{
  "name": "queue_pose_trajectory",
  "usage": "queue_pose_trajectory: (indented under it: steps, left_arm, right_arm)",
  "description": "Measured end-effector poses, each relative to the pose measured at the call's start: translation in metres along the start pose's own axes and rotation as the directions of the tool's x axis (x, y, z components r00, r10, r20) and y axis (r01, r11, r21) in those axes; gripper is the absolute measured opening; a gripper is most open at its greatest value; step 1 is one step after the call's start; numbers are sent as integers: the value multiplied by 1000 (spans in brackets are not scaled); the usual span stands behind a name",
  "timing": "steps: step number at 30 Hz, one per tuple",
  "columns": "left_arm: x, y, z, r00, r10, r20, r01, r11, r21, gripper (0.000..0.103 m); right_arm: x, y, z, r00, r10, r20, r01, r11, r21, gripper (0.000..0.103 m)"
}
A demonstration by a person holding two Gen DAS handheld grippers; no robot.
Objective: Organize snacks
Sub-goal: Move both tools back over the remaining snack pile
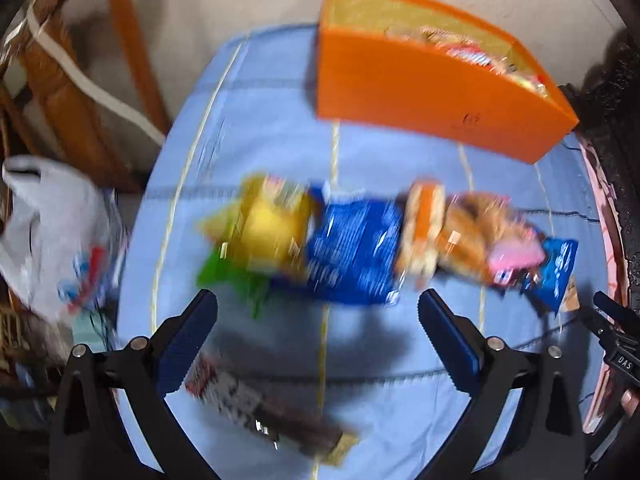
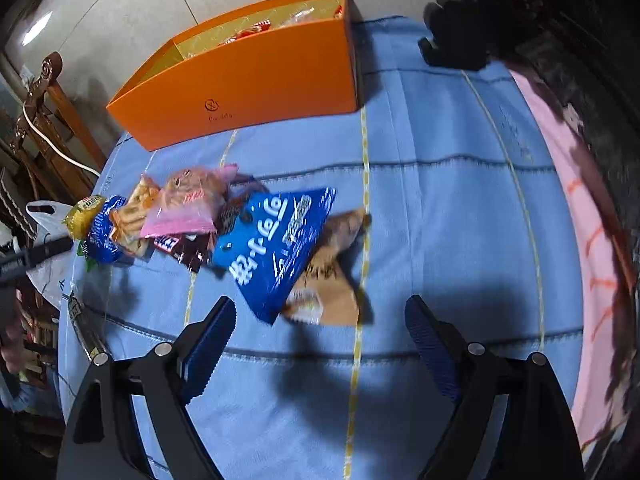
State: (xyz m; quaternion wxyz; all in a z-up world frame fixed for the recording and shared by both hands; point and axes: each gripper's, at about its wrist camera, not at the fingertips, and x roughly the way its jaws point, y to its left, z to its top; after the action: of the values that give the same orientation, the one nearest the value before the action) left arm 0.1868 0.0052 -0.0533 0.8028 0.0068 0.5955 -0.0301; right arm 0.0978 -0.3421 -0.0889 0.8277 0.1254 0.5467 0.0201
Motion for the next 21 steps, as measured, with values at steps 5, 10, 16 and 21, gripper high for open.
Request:
queue_pose_trajectory:
  steps: [5,10,16,21]
  left_arm:
    - [3,8,-25,999,-8,-43,6,999,-41,99]
    - [1,4,-28,999,0,-43,-1,1000,-23,99]
    - [3,7,-19,999,5,-41,-7,999,-40,99]
    - [10,17,-15,999,2,-54,-6,997,-73,99]
  right_arm:
    - [1,7,-9,1000,25,-12,-25,1000,4,87]
    - [-2,17,-3,999,48,-8,-48,999,-20,87]
    - [-5,30,5,996,85,-3,-85,996,-40,88]
    - [-1,50,27,995,101,13,-100,992,-78,90]
